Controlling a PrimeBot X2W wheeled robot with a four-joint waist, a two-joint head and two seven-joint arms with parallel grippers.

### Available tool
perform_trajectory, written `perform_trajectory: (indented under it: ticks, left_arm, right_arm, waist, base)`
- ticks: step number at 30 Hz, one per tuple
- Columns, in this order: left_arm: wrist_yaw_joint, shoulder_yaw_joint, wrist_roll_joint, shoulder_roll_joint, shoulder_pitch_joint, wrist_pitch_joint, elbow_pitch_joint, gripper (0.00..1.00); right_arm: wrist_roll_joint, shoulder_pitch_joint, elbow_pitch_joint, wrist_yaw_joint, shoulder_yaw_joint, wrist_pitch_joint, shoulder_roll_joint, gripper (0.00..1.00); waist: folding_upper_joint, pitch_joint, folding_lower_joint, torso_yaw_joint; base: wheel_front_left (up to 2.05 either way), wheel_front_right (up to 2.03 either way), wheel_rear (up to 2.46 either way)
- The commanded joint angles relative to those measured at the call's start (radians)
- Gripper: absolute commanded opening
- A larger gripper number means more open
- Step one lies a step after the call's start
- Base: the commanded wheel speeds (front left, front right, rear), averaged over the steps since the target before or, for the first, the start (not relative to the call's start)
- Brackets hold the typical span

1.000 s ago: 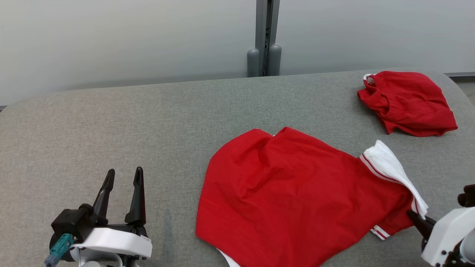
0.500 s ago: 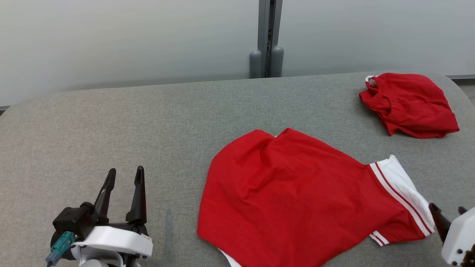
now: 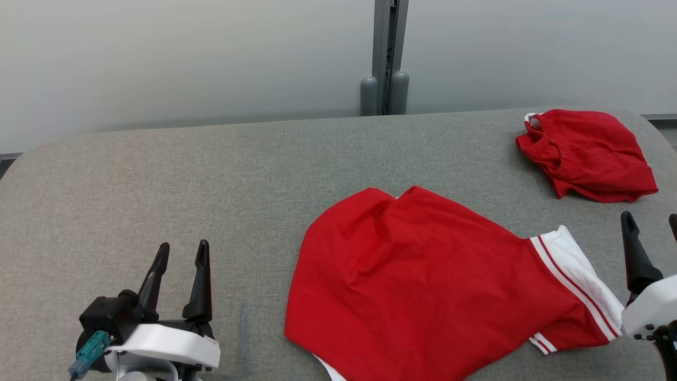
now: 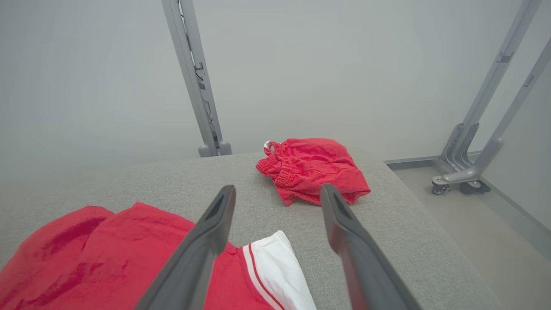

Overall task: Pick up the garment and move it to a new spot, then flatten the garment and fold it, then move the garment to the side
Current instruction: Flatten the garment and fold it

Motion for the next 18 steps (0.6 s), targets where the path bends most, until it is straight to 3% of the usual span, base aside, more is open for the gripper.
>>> perform_trajectory:
  ticks: [1,9,18]
  left_arm:
    - [-0.005,0.0,0.006,0.004,-0.01,-0.004,0.001,1.0]
    - [-0.007,0.01,0.015,0.007,0.002,-0.004,-0.003,1.0]
    - [-0.008,0.024,0.016,0.008,0.006,-0.004,-0.017,1.0]
  right_arm:
    - [-0.005,0.001,0.012,0.0,0.004,-0.029,0.001,1.0]
    - [0.052,0.036,0.132,0.0,0.122,-0.337,0.006,1.0]
    - [0.185,0.021,0.258,0.0,0.289,-0.561,-0.067,1.0]
  waist:
    - [0.0,-0.003,0.0,0.002]
    - [0.0,-0.018,0.0,0.005]
    - [0.0,-0.01,0.0,0.001]
  base:
    - [0.0,0.0,0.0]
    - [0.0,0.0,0.0]
    - [0.0,0.0,0.0]
